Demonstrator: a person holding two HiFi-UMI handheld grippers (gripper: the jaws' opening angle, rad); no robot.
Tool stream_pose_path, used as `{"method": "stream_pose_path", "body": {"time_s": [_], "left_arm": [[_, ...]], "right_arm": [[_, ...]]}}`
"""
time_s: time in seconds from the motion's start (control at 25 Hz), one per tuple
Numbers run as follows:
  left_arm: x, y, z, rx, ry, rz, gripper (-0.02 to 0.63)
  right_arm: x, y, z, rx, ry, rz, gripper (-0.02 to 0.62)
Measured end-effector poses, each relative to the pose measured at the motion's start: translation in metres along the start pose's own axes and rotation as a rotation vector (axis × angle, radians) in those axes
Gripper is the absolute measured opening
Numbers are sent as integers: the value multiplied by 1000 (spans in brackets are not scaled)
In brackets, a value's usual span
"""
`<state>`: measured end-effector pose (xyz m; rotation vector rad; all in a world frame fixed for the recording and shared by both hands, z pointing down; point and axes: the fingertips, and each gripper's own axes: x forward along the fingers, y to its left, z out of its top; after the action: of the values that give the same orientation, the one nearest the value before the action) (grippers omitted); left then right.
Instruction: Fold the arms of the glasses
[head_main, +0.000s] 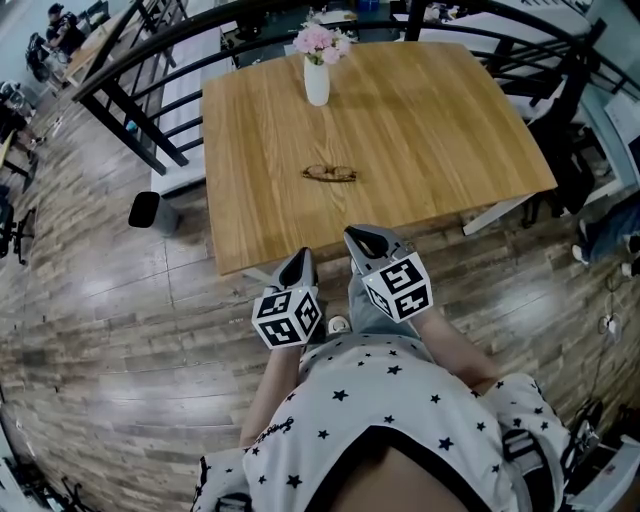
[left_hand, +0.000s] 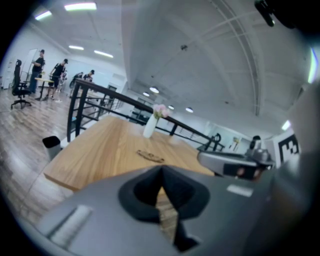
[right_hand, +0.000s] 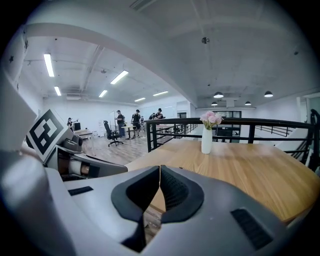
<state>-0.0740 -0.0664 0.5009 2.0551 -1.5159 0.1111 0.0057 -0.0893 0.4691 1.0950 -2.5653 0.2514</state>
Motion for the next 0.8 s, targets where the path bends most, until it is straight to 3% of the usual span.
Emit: {"method": "stream_pose_path", "body": {"time_s": [0.8], "left_arm": [[2,4,4,-3,-1,4,6]], "right_arm": [[3,6,8,-32,-23,16,15]]}}
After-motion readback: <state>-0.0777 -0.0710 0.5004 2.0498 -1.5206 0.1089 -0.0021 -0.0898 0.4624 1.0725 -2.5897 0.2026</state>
